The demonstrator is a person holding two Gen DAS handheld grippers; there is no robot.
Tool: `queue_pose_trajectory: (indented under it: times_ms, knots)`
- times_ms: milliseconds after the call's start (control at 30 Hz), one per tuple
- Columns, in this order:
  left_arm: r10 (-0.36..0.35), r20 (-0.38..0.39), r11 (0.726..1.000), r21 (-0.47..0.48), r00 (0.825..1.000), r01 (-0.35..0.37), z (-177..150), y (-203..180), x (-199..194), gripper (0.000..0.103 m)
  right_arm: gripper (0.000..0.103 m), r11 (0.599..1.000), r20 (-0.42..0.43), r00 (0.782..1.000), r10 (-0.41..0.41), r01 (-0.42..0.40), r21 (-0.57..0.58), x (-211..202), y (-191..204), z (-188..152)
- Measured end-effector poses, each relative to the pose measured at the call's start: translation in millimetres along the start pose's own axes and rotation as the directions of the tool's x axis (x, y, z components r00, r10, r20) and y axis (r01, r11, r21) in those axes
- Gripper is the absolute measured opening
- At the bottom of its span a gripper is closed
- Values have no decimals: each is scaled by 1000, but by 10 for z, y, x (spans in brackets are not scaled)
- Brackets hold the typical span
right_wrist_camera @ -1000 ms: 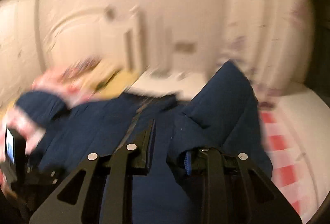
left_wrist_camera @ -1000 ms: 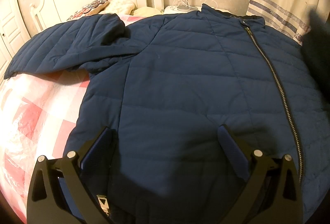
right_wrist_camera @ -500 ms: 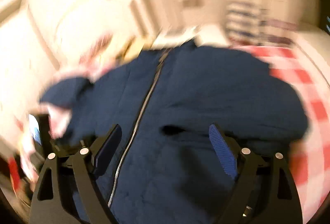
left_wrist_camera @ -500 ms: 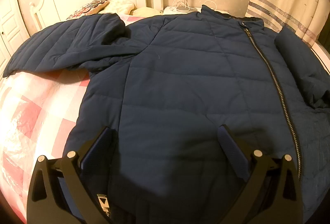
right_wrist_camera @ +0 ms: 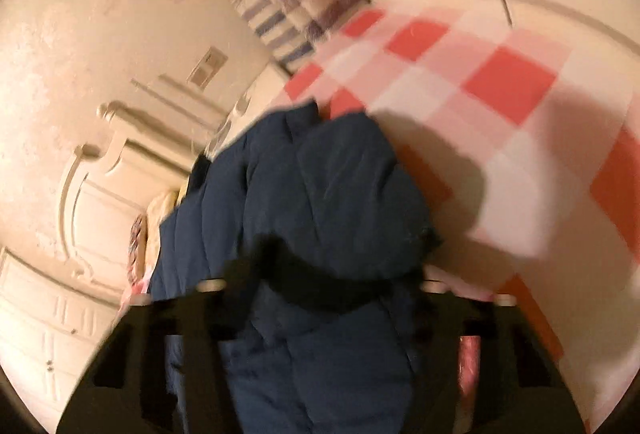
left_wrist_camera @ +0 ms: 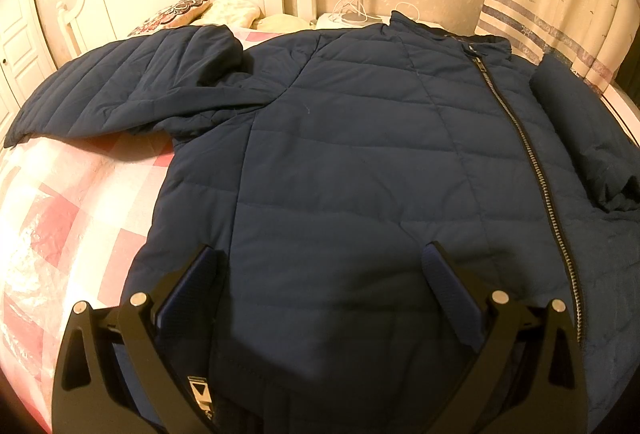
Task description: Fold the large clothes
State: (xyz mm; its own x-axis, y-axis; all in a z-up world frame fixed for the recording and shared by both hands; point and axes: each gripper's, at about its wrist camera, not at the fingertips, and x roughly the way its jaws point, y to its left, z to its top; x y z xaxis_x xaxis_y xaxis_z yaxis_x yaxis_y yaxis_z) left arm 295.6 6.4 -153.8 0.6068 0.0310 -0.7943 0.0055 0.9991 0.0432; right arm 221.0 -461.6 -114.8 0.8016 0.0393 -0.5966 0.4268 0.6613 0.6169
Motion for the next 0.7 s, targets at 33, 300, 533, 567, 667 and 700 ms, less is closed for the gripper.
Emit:
queue_pose_trajectory:
  times_ms: [33,300,533,567,667,700]
  knots:
    - [0,0,1000,-1,1000,0,-5,5,-1,101,31,998,37,999,-9,11,-65,4,111,-23]
    - [-3,4,1000,-5,1000,3,-4,17,1,101,27,765,51,987,151,-85,-638,57,2121,-559]
    - [-24,12,999,-23,1000,25,-1,46,-4,101,88,512,-278,927,254,-372,-774,270,3103,-1442]
    - [-26,13,999,-26,1000,26,-2,50,-5,101,87,501,-274,924,265,-375,-780,209,3102,-1466]
    - [-30,16,999,-31,999,30,5,54,-1,101,85,519,-197,942,271,-316,-794,-3,2898,-1368]
    - [-30,16,999,-31,999,31,8,55,4,101,85,543,-154,954,258,-275,-793,-67,2755,-1270]
